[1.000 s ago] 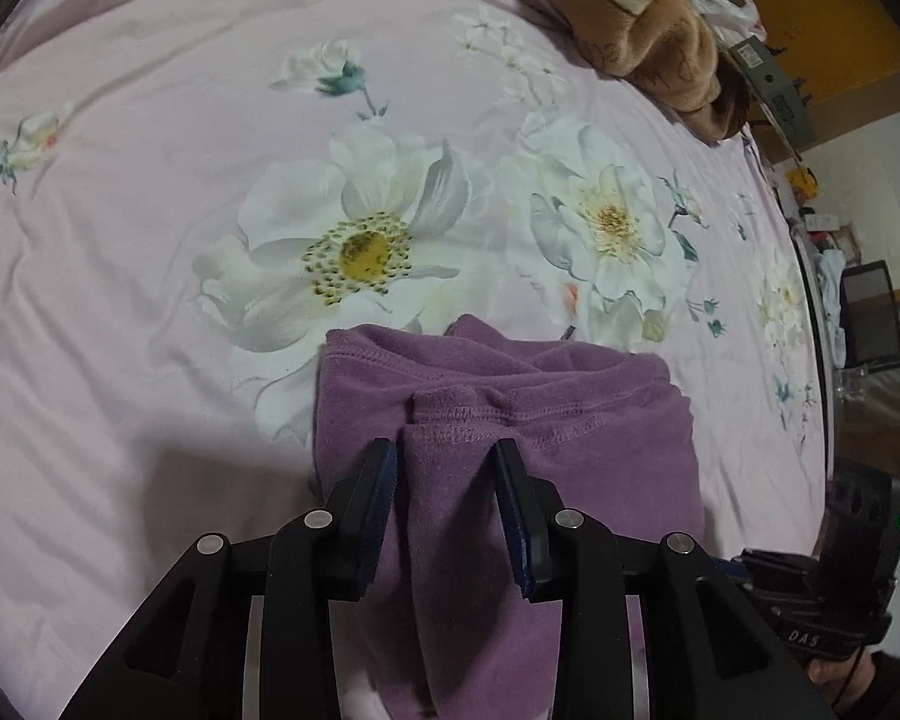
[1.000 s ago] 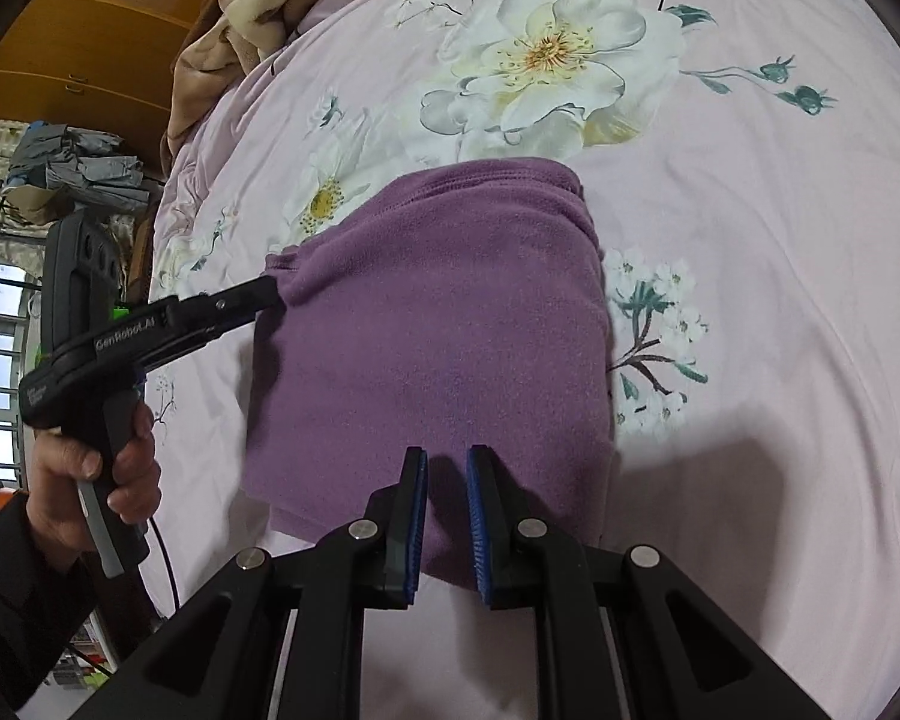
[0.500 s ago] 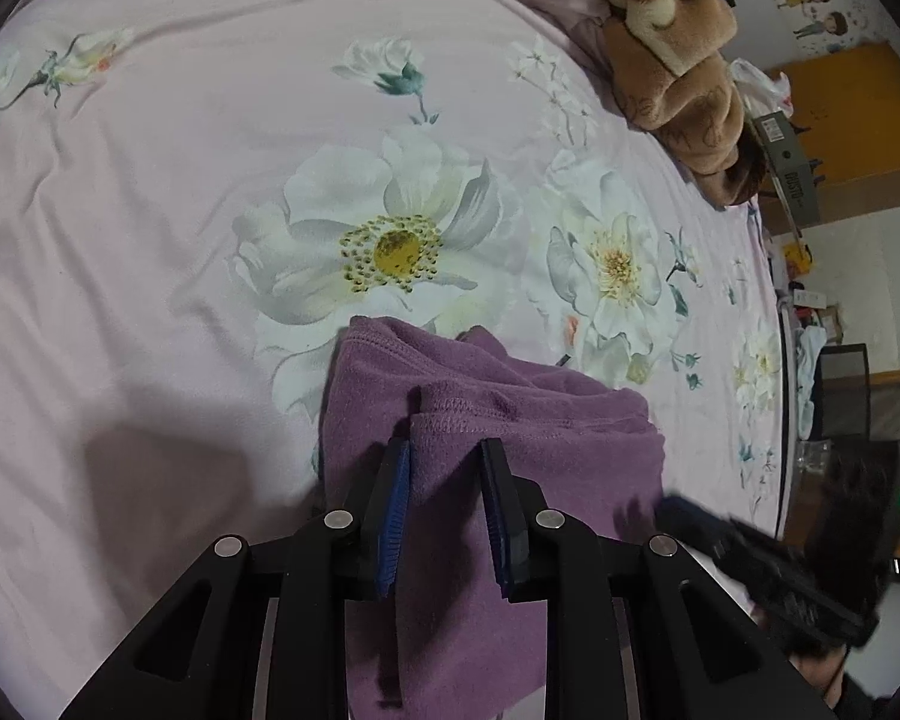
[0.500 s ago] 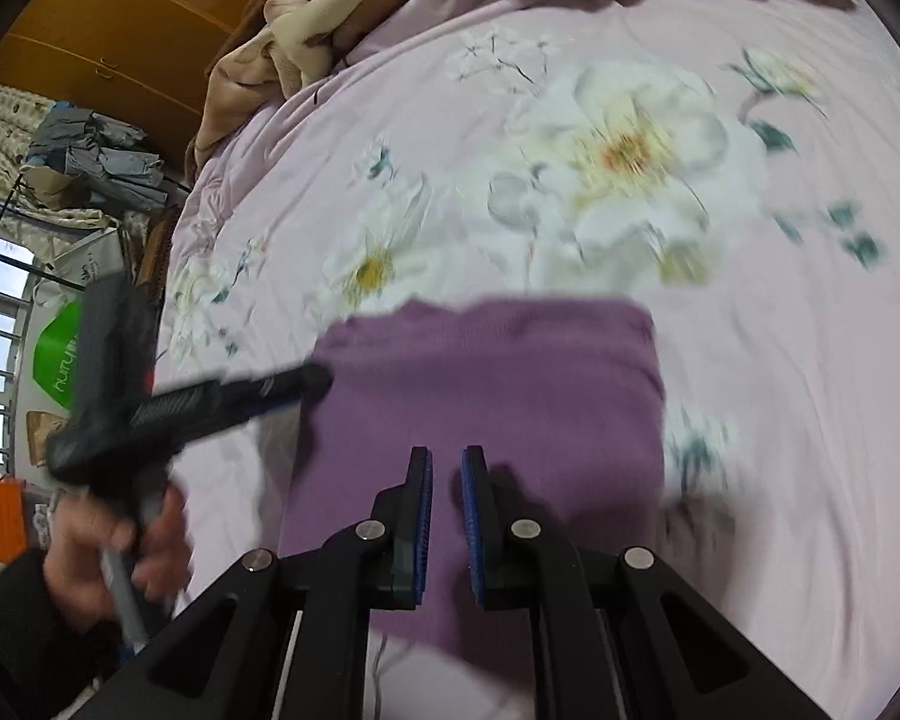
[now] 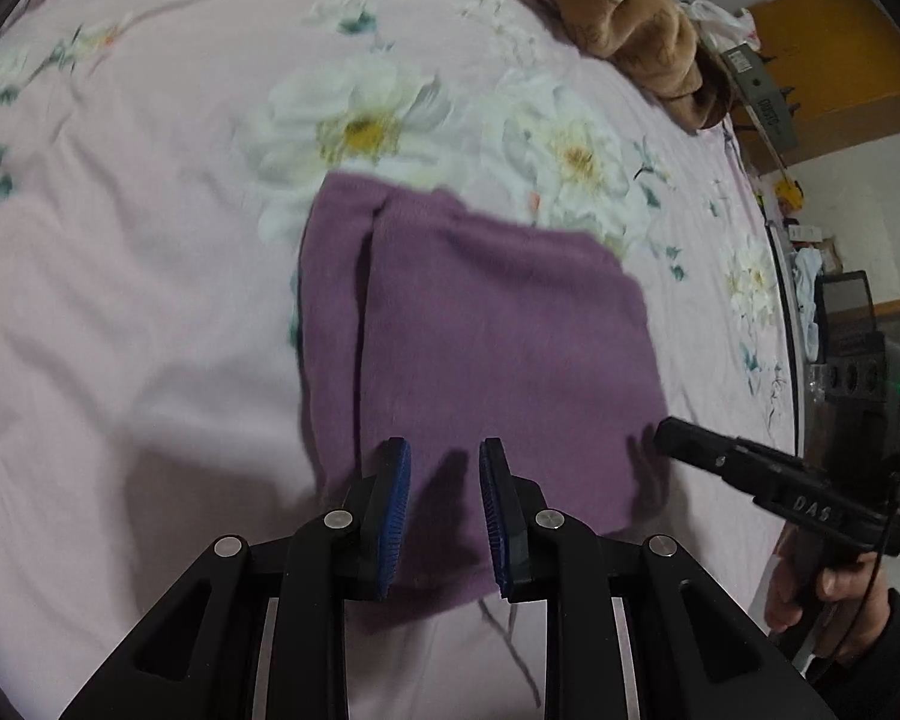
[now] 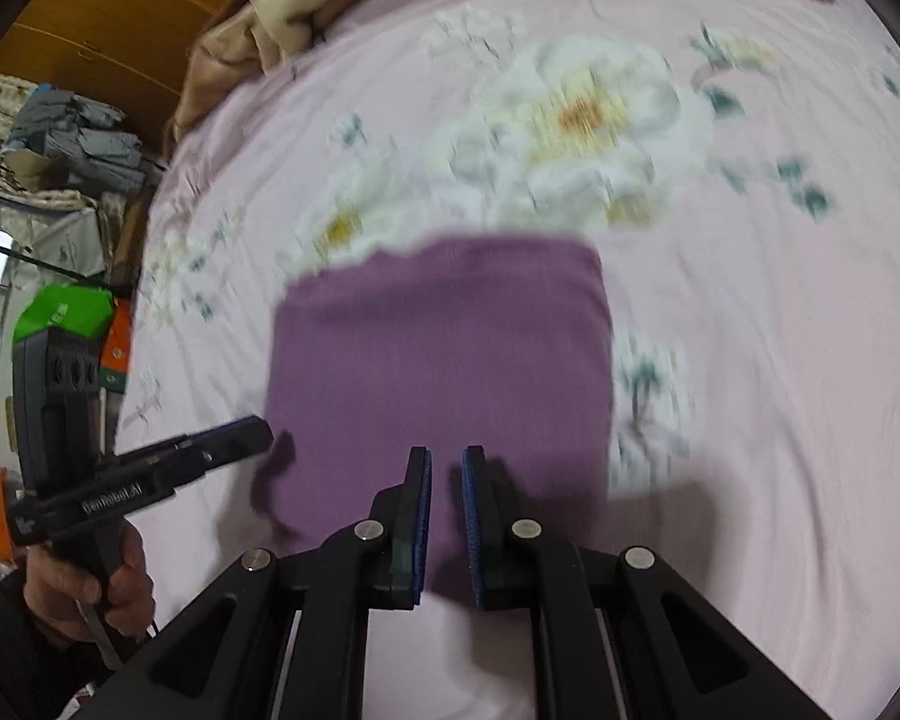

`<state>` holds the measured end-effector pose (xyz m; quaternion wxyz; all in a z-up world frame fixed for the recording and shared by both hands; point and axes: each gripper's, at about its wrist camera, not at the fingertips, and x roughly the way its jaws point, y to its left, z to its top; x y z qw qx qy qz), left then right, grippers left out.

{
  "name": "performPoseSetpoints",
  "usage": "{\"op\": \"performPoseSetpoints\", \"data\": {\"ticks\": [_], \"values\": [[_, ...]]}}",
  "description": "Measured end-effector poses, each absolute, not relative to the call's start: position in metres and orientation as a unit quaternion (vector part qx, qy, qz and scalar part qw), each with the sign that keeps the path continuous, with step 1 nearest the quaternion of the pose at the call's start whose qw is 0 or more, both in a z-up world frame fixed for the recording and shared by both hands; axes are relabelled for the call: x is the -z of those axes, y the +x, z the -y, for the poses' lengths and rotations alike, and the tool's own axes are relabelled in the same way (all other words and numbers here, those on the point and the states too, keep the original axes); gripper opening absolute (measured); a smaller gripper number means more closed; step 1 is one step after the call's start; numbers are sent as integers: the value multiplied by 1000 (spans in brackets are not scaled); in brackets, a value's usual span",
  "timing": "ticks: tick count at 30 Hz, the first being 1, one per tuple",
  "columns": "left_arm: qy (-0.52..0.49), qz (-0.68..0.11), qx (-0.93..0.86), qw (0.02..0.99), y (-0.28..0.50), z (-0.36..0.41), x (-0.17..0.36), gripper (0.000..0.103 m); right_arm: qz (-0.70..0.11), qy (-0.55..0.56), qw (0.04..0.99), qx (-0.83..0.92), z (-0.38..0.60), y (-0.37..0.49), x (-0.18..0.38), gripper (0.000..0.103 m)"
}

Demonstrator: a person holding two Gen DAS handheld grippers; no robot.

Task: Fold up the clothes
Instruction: 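Open both tools and withdraw them from the folded pants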

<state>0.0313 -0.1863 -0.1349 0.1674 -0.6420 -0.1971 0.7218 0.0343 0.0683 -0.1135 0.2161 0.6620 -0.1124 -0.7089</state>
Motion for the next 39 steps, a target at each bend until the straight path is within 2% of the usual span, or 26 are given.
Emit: {"op": "performPoseSetpoints", "data": {"ticks": [3,6,9,10,18,25,33,39], "values": [[-648,212,-712,164,41,193,142,24,126,677,195,698,-73,46,129,11],[-644,209,-717,165,43,199,133,25,134,661,192,713,-73,50,115,13],[-646,198,-719,163,42,203,127,38,138,658,180,718,-76,55,110,13],[-647,194,-719,163,41,204,126,39,140,660,174,717,-79,57,111,13],[-672,157,-702,176,49,192,144,35,154,684,124,702,-98,75,126,13],[-660,188,-713,145,59,206,135,35,166,647,158,728,-106,51,99,13],[-646,203,-727,117,52,197,126,36,159,666,174,708,-103,-8,132,13],[-657,196,-726,54,45,183,120,36,135,670,211,699,-100,8,108,13]]}}
